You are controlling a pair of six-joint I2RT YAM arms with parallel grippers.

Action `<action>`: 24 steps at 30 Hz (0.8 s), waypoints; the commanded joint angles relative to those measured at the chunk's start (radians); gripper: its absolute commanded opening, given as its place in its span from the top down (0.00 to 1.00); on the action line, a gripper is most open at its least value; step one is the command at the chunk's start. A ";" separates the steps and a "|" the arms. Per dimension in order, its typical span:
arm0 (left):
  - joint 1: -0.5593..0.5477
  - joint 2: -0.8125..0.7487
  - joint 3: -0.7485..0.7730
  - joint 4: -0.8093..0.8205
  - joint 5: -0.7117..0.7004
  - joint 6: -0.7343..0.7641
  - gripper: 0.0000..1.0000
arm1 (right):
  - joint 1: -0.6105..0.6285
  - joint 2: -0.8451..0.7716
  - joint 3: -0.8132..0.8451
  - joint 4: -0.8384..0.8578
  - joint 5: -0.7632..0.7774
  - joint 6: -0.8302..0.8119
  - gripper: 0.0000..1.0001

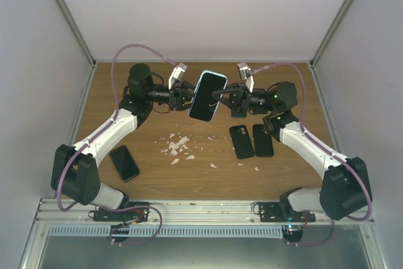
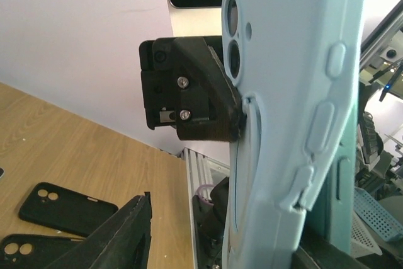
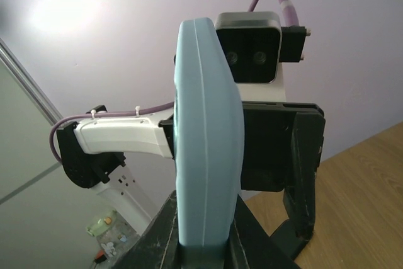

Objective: Take the phone out of the phone case
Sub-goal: Remove the phone case from the phone.

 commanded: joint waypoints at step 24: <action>0.041 -0.062 -0.114 0.101 -0.188 -0.234 0.99 | -0.030 0.148 0.127 -0.446 -0.070 -0.217 0.77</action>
